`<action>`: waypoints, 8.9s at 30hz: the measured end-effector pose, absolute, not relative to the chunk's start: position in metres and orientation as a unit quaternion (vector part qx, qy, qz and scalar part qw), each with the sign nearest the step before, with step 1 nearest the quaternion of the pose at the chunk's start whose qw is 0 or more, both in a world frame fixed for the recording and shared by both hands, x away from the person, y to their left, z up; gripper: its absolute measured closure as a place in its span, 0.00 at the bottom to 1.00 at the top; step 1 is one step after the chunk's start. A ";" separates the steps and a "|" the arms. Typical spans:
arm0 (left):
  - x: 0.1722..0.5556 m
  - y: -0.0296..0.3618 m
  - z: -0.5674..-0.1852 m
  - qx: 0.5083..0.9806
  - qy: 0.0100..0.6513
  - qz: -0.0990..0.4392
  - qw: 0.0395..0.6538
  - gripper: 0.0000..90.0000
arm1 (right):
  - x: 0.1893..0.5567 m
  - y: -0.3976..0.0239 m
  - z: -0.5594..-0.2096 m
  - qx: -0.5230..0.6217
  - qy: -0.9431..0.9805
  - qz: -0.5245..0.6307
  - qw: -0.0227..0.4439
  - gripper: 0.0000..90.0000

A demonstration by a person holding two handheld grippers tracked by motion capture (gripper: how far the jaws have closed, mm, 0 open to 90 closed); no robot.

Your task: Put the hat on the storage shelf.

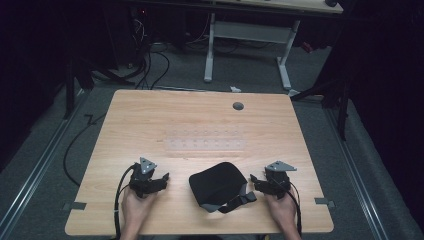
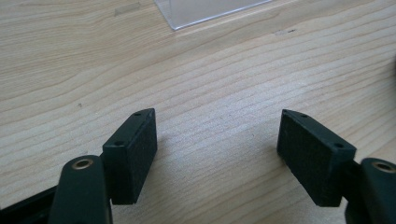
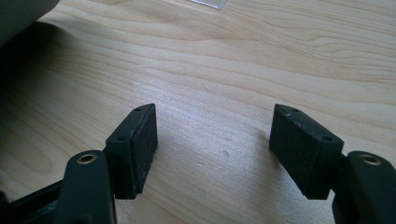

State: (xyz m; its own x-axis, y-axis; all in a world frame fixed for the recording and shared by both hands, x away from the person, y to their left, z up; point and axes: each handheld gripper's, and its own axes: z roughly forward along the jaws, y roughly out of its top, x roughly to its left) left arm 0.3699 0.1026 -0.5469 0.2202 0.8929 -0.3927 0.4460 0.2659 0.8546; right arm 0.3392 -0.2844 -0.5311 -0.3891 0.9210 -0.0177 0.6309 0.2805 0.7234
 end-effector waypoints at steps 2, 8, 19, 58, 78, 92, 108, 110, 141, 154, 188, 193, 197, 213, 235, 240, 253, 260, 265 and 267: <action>0.370 0.103 -0.547 0.569 0.588 0.208 0.535 0.32 | 0.339 -0.284 -0.531 0.505 0.768 0.323 0.224 0.36; 0.370 0.103 -0.547 0.570 0.588 0.208 0.535 0.32 | 0.340 -0.284 -0.531 0.506 0.768 0.323 0.225 0.36; 0.369 0.102 -0.547 0.571 0.588 0.207 0.535 0.31 | 0.340 -0.284 -0.531 0.505 0.769 0.323 0.222 0.36; 0.369 0.102 -0.547 0.570 0.589 0.207 0.535 0.31 | 0.298 -0.277 -0.478 0.452 0.761 0.428 0.184 0.51; 0.369 0.102 -0.547 0.570 0.589 0.207 0.535 0.31 | 0.308 -0.242 -0.487 0.421 0.789 0.424 0.146 0.50; 0.369 0.102 -0.547 0.570 0.589 0.207 0.535 0.31 | 0.316 -0.229 -0.505 0.414 0.802 0.416 0.114 0.56; 0.369 0.102 -0.547 0.569 0.589 0.206 0.535 0.30 | 0.322 -0.221 -0.518 0.400 0.817 0.407 0.082 0.69; 0.369 0.102 -0.547 0.569 0.589 0.206 0.535 0.30 | 0.322 -0.221 -0.520 0.400 0.818 0.406 0.081 0.69; 0.370 0.104 -0.547 0.564 0.598 0.211 0.529 0.24 | 0.316 -0.223 -0.510 0.362 0.815 0.450 0.055 0.93; 0.371 0.103 -0.547 0.565 0.597 0.211 0.529 0.24 | 0.318 -0.232 -0.502 0.377 0.804 0.458 0.049 0.94; 0.317 0.056 -0.508 0.637 0.454 0.162 0.602 0.22 | 0.330 -0.246 -0.475 0.411 0.769 0.489 0.033 0.94; 0.310 0.046 -0.502 0.649 0.432 0.155 0.607 0.21 | 0.332 -0.244 -0.473 0.414 0.769 0.486 0.030 0.94; 0.309 0.041 -0.500 0.648 0.427 0.150 0.612 0.21 | 0.334 -0.242 -0.472 0.416 0.770 0.483 0.028 0.94; 0.307 0.030 -0.499 0.662 0.406 0.152 0.611 0.22 | 0.337 -0.234 -0.473 0.424 0.784 0.453 0.030 0.93; 0.303 0.022 -0.501 0.686 0.374 0.173 0.600 0.31 | 0.337 -0.229 -0.469 0.420 0.786 0.452 0.030 0.93; 0.302 0.022 -0.501 0.687 0.370 0.180 0.599 0.37 | 0.335 -0.229 -0.466 0.416 0.783 0.462 0.031 0.93; 0.298 0.011 -0.498 0.706 0.346 0.162 0.597 0.55 | 0.339 -0.221 -0.463 0.407 0.775 0.483 0.010 0.93; 0.298 0.013 -0.493 0.710 0.345 0.146 0.596 0.77 | 0.339 -0.223 -0.462 0.405 0.771 0.492 0.009 0.89; 0.294 0.016 -0.489 0.712 0.335 0.132 0.602 0.85 | 0.339 -0.223 -0.461 0.403 0.767 0.498 0.012 0.85; 0.292 0.017 -0.488 0.715 0.333 0.125 0.602 0.89 | 0.339 -0.223 -0.460 0.402 0.768 0.499 0.016 0.83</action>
